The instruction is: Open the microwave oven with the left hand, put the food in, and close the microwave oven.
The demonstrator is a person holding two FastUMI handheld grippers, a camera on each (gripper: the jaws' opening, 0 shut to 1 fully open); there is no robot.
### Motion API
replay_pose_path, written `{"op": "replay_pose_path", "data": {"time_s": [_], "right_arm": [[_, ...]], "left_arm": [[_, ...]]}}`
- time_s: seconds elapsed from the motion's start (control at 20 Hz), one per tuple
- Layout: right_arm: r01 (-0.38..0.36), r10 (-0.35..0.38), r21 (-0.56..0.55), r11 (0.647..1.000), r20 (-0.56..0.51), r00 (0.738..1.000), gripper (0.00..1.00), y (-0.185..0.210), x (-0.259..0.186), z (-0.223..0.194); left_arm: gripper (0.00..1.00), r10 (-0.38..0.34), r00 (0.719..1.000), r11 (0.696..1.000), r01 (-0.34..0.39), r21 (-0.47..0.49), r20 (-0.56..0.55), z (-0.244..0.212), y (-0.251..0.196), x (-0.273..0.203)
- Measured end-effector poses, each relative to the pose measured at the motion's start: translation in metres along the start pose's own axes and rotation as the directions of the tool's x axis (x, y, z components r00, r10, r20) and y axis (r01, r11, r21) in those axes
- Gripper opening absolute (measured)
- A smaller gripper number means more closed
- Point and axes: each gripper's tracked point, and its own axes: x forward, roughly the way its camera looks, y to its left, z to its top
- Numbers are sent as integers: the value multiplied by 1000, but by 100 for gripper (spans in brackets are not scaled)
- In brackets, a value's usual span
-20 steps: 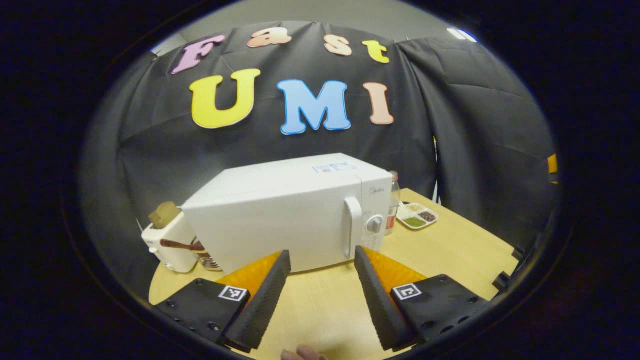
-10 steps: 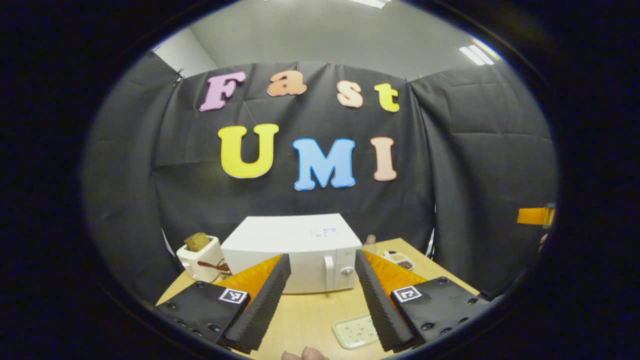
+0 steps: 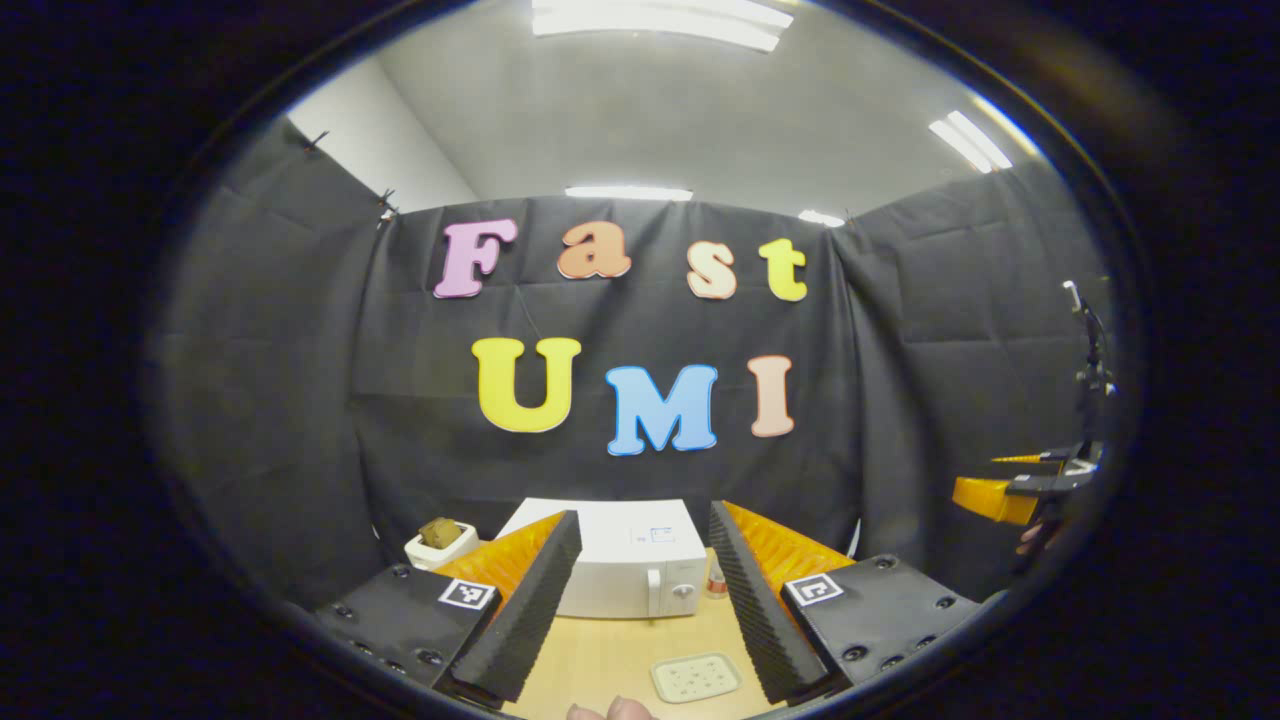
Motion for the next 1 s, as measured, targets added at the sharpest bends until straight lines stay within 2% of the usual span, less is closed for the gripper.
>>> {"op": "replay_pose_path", "data": {"time_s": [0.15,0.3,0.45,0.6,0.7,1.0], "right_arm": [[-65,64,30,997,41,997,94,45,3,38],[-55,54,13,998,55,997,94,71,12,57],[-65,64,10,998,76,995,94,99,16,70],[-74,73,17,997,60,995,93,119,21,63],[-63,63,3,998,58,996,94,123,22,63],[-36,36,4,999,53,998,93,133,23,60]], "left_arm": [[89,46,997,999,-46,-8,69,42,36,-14],[89,86,994,996,-88,33,63,56,67,-25],[89,70,993,997,-74,33,90,64,76,-24],[90,56,996,998,-58,29,67,53,85,-21],[90,53,995,998,-55,18,90,61,94,-20],[90,24,997,998,-20,-52,74,46,108,-13]]}}
